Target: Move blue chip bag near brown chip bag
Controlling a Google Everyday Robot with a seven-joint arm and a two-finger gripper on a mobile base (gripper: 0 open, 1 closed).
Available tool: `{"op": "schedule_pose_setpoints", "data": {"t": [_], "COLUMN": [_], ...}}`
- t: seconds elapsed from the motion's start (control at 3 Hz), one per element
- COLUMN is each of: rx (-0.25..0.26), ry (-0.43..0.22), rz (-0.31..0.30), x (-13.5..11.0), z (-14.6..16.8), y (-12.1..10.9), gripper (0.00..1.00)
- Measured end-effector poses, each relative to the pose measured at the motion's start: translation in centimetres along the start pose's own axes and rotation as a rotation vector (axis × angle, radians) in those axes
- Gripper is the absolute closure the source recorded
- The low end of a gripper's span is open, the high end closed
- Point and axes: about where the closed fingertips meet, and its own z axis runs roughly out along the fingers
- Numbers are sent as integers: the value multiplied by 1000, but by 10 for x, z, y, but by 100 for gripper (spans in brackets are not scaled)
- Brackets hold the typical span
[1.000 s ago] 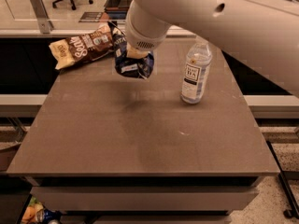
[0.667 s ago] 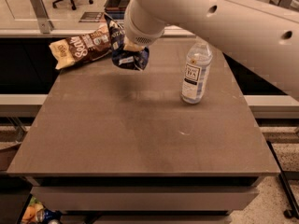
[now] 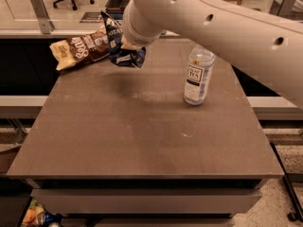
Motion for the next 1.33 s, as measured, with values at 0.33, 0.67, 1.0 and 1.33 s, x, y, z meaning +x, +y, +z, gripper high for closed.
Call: {"op": "schedule_pose_setpoints", "data": {"t": [0.33,0.67,1.0,1.33], "rx": [-24,-74,-137,-142], "ry": [11,6,-22,-23], "rz": [5,12,24,24], "x": [1,6,9,9], "z": [4,28,57,60], "y": [4,12,24,25], "gripper": [100,100,100,83]}}
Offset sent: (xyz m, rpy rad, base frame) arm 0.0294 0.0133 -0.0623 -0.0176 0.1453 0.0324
